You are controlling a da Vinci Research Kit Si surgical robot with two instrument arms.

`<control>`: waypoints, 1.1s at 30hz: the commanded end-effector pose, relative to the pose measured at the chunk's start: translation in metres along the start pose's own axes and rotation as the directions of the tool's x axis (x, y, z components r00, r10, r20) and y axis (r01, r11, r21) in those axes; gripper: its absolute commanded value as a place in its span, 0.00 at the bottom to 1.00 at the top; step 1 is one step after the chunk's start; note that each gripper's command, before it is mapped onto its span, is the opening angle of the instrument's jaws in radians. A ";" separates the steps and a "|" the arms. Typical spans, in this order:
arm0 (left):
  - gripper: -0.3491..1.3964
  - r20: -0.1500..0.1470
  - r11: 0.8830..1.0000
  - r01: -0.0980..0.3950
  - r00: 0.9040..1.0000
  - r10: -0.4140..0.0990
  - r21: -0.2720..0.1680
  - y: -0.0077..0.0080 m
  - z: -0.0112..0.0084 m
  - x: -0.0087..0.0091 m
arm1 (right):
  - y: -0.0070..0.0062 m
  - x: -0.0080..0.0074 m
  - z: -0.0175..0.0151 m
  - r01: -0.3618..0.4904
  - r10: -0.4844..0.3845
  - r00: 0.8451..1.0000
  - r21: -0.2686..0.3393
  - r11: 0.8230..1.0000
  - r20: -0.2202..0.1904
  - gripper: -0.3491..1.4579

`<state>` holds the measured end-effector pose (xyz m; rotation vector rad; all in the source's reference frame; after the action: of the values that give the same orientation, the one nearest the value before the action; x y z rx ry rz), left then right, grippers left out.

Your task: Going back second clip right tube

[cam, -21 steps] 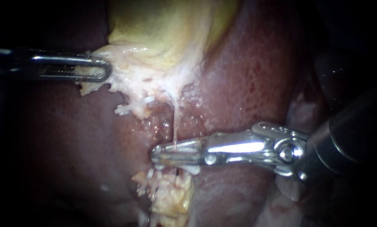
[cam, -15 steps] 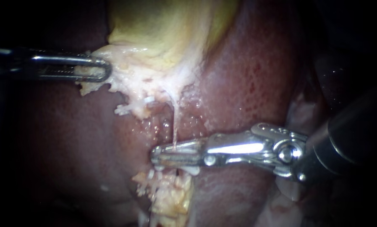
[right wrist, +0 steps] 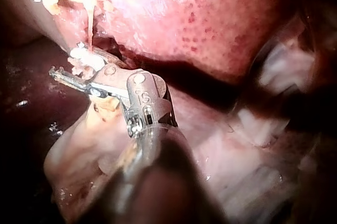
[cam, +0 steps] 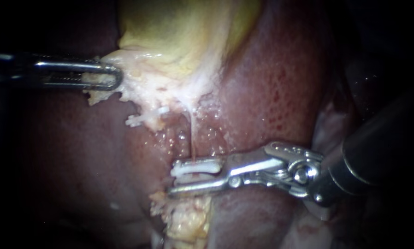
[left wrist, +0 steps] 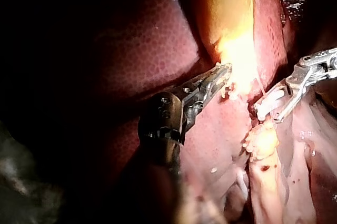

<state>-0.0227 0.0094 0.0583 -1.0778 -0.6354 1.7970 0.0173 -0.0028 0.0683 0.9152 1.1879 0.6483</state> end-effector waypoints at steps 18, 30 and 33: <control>0.00 0.001 1.000 -0.001 1.000 0.001 -0.001 0.0000 0.0001 -0.0001 | 0.0045 -0.0010 -0.0025 0.014 -0.024 0.998 -0.146 0.989 -0.063 0.47; 0.00 0.002 1.000 -0.001 1.000 0.001 -0.002 -0.0001 -0.0002 -0.0002 | 0.0033 -0.0016 -0.0061 0.306 -0.310 0.951 -0.158 0.939 -0.004 0.47; 0.00 0.002 1.000 -0.001 1.000 0.001 -0.003 -0.0001 -0.0002 -0.0002 | 0.0026 -0.0014 -0.0077 0.399 -0.403 0.915 -0.161 0.903 0.011 0.47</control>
<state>-0.0225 0.0092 0.0584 -1.0781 -0.6381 1.7985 0.0090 -0.0006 0.0700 0.4744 1.2836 0.3833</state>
